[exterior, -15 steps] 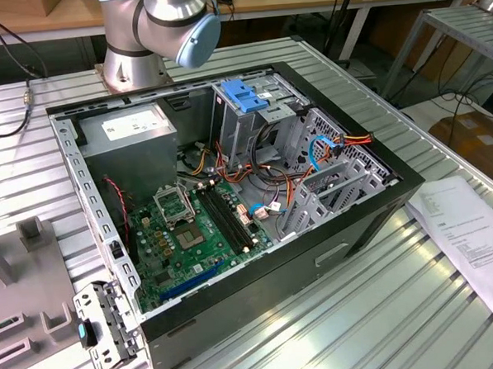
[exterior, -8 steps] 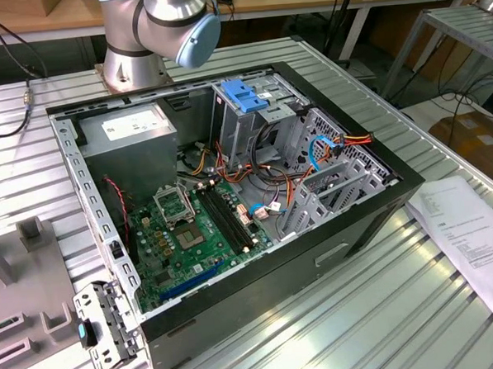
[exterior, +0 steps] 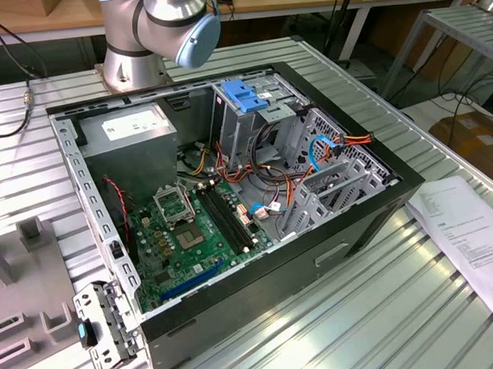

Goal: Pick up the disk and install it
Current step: 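Pick up the disk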

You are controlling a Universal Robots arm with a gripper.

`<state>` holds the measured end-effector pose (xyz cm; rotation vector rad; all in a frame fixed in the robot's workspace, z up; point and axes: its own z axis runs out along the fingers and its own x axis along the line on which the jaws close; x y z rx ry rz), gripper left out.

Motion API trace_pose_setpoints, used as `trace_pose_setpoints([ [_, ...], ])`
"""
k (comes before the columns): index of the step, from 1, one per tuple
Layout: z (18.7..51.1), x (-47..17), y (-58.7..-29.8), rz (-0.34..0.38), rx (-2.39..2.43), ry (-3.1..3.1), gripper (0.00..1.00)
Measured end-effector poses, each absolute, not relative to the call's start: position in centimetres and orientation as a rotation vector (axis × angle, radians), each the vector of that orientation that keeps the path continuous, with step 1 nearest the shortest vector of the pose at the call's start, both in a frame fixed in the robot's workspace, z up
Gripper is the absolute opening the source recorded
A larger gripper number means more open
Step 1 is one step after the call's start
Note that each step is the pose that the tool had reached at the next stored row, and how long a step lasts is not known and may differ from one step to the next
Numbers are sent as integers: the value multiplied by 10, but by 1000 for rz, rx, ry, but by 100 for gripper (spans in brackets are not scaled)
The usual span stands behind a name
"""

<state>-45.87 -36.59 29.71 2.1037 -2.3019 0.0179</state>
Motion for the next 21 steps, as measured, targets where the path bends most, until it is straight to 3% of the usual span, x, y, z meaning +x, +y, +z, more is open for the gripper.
trace_pose_setpoints([
  [17, 292, -459, -356, 57, 2102, -2305, 65],
  [18, 292, -459, -356, 57, 2102, -2305, 58],
  [20, 292, -459, -356, 57, 2102, -2305, 56],
  [21, 292, -459, -356, 57, 2102, -2305, 49],
])
